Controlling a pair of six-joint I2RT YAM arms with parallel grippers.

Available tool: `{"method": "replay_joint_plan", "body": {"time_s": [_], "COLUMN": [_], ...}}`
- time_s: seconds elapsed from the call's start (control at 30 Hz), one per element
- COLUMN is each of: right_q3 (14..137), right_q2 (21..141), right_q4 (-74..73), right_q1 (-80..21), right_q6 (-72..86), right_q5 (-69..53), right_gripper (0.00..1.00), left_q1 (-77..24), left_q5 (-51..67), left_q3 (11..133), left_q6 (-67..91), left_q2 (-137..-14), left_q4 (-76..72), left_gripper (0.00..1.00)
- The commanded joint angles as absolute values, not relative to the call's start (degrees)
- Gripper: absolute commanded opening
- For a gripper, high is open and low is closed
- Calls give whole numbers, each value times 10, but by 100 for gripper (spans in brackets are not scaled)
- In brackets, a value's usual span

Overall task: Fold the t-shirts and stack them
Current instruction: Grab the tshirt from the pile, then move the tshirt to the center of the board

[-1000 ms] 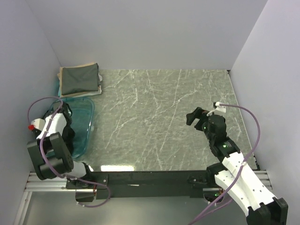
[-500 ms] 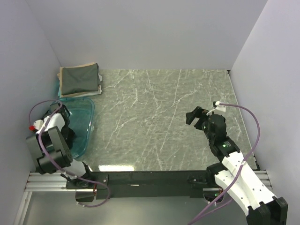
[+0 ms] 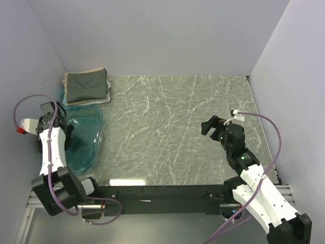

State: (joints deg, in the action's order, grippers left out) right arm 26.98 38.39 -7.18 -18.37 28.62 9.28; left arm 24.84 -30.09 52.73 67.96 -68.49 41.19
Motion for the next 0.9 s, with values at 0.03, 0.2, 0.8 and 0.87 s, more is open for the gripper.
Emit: {"method": "replay_joint_plan", "body": {"time_s": [0.03, 0.2, 0.8, 0.87], "right_q3": [279, 274, 276, 271], "right_q2": [375, 364, 346, 340], "right_q4": [-49, -47, -47, -47], "right_q1": [-182, -182, -182, -181], "right_q6": [275, 277, 280, 286], "right_q5": [89, 94, 110, 122], "right_gripper": [100, 100, 99, 100], "left_q1": [250, 250, 1, -82], "left_q5": [-232, -171, -74, -60], "left_q3": [619, 674, 869, 853], "left_q6": [638, 604, 476, 447], "left_q2": [-646, -600, -622, -635], "left_q4": [375, 331, 186, 164], "left_gripper": [1, 1, 1, 1]}}
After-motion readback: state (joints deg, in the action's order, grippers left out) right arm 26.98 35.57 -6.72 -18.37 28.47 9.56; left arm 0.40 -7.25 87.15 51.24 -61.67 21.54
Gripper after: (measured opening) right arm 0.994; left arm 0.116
